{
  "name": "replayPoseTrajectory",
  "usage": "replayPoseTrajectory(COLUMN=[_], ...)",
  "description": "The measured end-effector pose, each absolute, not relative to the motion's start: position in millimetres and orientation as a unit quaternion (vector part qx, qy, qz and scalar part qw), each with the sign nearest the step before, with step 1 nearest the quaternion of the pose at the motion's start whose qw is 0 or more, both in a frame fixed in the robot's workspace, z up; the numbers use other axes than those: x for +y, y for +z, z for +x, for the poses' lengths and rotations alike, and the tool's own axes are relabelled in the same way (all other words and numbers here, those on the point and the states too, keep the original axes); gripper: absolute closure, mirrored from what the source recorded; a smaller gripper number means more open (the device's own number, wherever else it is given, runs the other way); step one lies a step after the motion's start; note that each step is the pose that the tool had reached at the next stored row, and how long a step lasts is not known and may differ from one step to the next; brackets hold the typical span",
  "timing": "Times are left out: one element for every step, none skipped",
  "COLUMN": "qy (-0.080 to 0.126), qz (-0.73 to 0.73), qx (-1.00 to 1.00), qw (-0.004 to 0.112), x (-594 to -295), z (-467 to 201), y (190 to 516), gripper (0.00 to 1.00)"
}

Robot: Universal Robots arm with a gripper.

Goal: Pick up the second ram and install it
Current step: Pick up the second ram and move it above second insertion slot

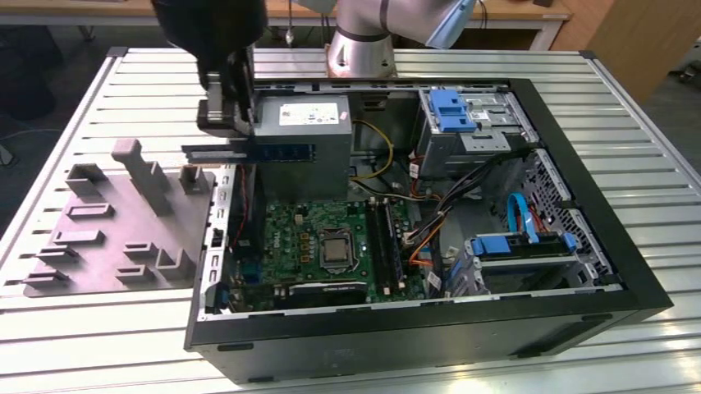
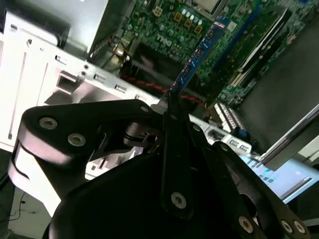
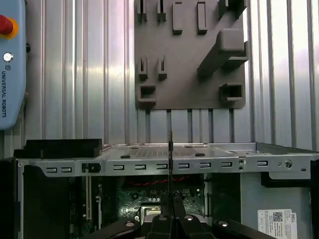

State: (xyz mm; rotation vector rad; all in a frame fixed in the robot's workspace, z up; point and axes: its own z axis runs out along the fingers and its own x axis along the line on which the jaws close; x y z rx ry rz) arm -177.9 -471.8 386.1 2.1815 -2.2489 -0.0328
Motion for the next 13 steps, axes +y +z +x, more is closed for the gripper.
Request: replayPoseTrajectory(qy=[-0.01, -0.011, -0.011, -0.011, -0.011, -0.011, -0.011, -0.011, -0.011, -0.011, -0.011, -0.011, -0.011], qz=[0.696, 0.696, 0.696, 0.696, 0.696, 0.696, 0.696, 0.696, 0.696, 0.696, 0.696, 0.696, 0.696], qx=[-0.718, -0.718, -0.718, -0.718, -0.718, -0.718, -0.718, -0.718, -0.718, -0.718, -0.718, -0.718, -0.718], qw=[0.004, 0.004, 0.004, 0.004, 0.004, 0.004, 0.004, 0.004, 0.004, 0.004, 0.004, 0.005, 0.005], x=[-472, -472, -472, -472, -472, -472, -472, -472, -472, -472, -472, -472, -472], z=[-174, -169, -165, -160, -155, -151, -146, -142, -137, -133, -128, -124, -119], y=[386, 386, 386, 386, 386, 386, 386, 386, 386, 386, 386, 386, 386], gripper=[0.89, 0.89, 0.89, 0.89, 0.89, 0.89, 0.89, 0.89, 0.89, 0.89, 0.89, 0.89, 0.89])
